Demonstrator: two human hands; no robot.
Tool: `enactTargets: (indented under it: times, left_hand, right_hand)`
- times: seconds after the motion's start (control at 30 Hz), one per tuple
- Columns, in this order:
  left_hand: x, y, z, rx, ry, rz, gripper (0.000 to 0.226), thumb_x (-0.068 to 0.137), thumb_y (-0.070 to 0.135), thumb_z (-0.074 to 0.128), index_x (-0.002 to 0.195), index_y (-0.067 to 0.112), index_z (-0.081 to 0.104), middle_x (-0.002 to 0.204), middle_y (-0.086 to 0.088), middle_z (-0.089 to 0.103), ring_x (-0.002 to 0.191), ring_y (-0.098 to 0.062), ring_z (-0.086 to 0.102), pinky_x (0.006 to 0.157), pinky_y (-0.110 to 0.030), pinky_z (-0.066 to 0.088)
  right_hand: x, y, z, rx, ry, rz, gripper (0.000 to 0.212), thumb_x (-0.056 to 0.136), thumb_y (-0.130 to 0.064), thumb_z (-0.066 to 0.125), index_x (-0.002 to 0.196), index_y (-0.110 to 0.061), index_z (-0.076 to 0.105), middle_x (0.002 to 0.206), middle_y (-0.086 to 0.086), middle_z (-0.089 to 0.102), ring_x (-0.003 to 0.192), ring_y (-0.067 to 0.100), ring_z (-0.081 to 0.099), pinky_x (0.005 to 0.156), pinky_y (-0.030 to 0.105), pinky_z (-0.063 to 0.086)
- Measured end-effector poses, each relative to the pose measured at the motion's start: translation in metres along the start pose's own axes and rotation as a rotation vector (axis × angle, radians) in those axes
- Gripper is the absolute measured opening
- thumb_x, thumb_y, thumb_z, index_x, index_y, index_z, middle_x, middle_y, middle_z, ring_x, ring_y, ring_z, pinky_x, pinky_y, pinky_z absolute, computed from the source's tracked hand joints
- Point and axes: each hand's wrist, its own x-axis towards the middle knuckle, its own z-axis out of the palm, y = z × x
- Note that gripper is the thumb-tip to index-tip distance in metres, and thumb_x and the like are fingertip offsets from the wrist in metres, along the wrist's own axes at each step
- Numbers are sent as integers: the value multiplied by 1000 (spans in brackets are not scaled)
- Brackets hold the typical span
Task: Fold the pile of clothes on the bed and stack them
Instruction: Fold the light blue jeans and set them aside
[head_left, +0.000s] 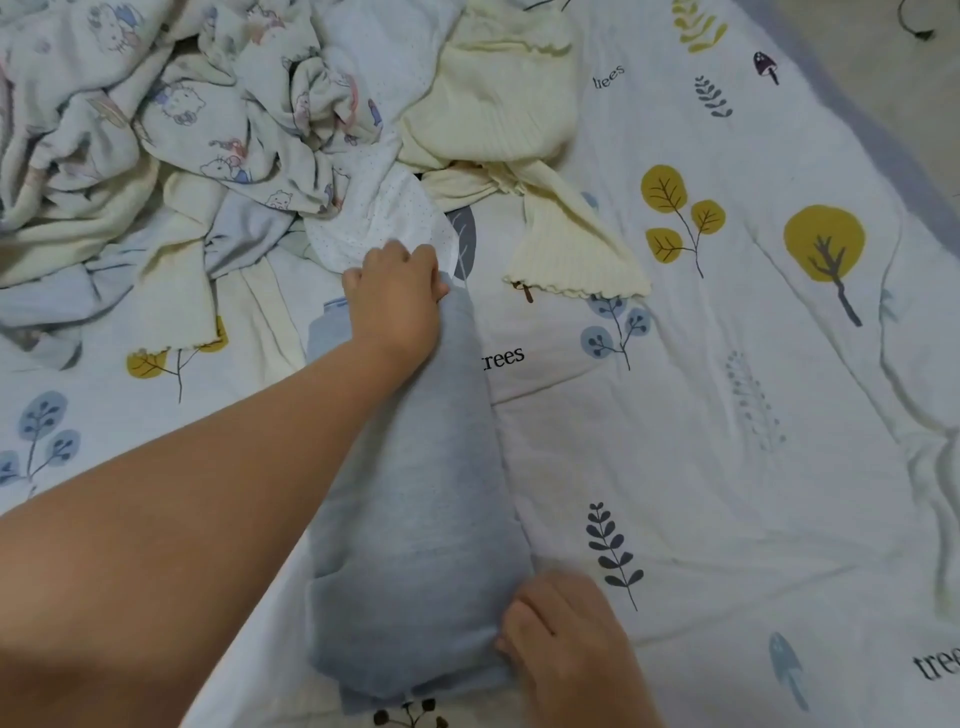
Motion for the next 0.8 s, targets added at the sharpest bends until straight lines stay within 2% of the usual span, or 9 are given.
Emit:
enactTargets:
  times: [0.07,0.13,0.2,0.27,0.33,0.43,0.67,0.73,0.8]
  left_hand:
    - [-13,3,-10,4,99,93,32,94,26,49,121,9,53,129,-17,46,121,-30,40,99,-42,23]
    - [-32,-2,-17,-17,159,221,43,95,32,48,133,13,48,145,-19,35,137,-35,27,110,-55,8]
    - [-49,-15,-16,71,30,265,55,97,48,32,144,20,34,155,-13,19,144,-34,10,110,-59,-3]
    - [-55,-33,-7,121,-170,183,67,91,63,14,149,30,15,159,-3,2,145,-27,-5,110,-58,-7]
    - [-54,-47,7,64,-269,142,71,86,70,9,148,36,3,159,2,-5,145,-24,-8,112,-55,-5]
    - [-50,-55,27,4,-313,178,70,85,68,9,147,39,-4,159,3,-6,145,-23,-9,114,-51,-7]
    - [-36,-56,21,-28,-446,185,65,94,57,22,148,35,-6,158,2,-11,145,-22,-11,113,-51,-10]
    - [-41,-64,8,-130,-310,135,64,96,50,31,150,25,8,158,-4,1,145,-24,0,115,-47,0]
    - [-50,-72,-1,-252,-70,-91,58,95,40,42,144,11,29,148,-15,26,136,-30,23,109,-41,22]
  right_hand:
    - [13,-3,-9,73,-30,105,26,81,-26,54,67,-10,68,78,6,65,68,24,62,69,32,47]
    - [37,-13,-10,8,-25,261,36,81,-31,49,97,-8,71,106,14,67,93,32,66,85,38,50]
    - [64,-30,2,-104,-89,307,54,82,-40,43,121,-8,61,129,18,57,117,37,56,93,49,47]
    - [77,-44,19,-201,-274,240,66,80,-54,40,133,-18,52,141,13,46,128,36,45,96,56,42]
    - [71,-46,36,-266,-433,152,69,74,-64,45,133,-29,52,143,8,44,129,37,43,92,58,45]
    - [44,-37,50,-231,-516,66,66,69,-65,48,129,-38,54,142,6,47,128,44,42,90,63,43]
    - [34,-39,41,-208,-415,-10,60,69,-58,46,120,-32,63,135,10,54,122,46,47,94,65,38]
    - [34,-51,38,-167,-363,-54,60,68,-53,48,119,-25,64,134,13,54,123,42,48,96,63,30]
    - [33,-66,39,-132,-367,-155,63,66,-52,51,122,-23,59,134,13,54,126,35,48,96,62,32]
